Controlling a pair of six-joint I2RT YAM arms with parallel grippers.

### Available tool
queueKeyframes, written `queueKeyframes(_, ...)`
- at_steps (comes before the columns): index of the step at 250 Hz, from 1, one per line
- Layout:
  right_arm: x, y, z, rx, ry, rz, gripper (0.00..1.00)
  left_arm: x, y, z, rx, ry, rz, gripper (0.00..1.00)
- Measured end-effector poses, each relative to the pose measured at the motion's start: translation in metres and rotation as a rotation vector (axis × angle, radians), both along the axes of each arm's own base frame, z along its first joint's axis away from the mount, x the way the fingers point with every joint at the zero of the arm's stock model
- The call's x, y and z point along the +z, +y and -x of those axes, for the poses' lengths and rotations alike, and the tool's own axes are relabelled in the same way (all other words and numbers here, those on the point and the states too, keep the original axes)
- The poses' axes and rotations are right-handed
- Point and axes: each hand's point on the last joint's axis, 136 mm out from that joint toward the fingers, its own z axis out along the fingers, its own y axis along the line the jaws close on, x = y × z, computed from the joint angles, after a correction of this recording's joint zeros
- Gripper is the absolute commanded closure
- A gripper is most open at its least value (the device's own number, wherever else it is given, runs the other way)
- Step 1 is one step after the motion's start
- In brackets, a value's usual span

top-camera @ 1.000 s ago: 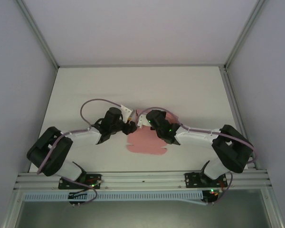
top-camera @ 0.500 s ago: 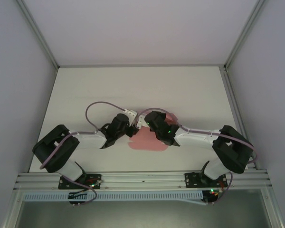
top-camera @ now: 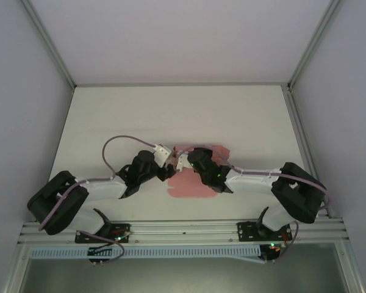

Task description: Assemble paper box

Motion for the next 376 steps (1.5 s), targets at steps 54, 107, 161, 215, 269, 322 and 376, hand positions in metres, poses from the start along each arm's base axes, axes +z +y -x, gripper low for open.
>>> queueKeyframes(54, -0.001, 0.002, -0.003, 0.01, -0.094, 0.062, 1.0, -0.007, 0.015, -0.001, 0.017, 0.019, 0.003, 0.41)
queueKeyframes(107, -0.002, 0.003, -0.005, 0.009, -0.11, 0.072, 1.0, -0.012, 0.018, 0.001, 0.017, 0.03, 0.0, 0.43)
queueKeyframes(161, -0.002, 0.003, -0.002, 0.017, -0.09, 0.058, 1.0, -0.022, 0.004, -0.018, 0.001, 0.046, -0.041, 0.45)
queueKeyframes(215, -0.002, 0.003, -0.003, 0.008, -0.078, 0.051, 1.0, -0.023, -0.016, -0.02, -0.081, 0.058, -0.028, 0.45)
queueKeyframes(269, -0.003, 0.004, -0.003, -0.001, -0.063, 0.046, 1.0, -0.021, -0.025, -0.023, -0.091, 0.07, 0.007, 0.35)
queueKeyframes(322, -0.003, 0.003, -0.003, -0.012, -0.054, 0.033, 1.0, -0.015, -0.029, -0.023, -0.081, 0.064, 0.037, 0.6)
queueKeyframes(376, -0.005, 0.002, -0.002, -0.026, -0.042, 0.015, 1.0, -0.018, -0.024, -0.032, -0.009, 0.041, 0.016, 0.72)
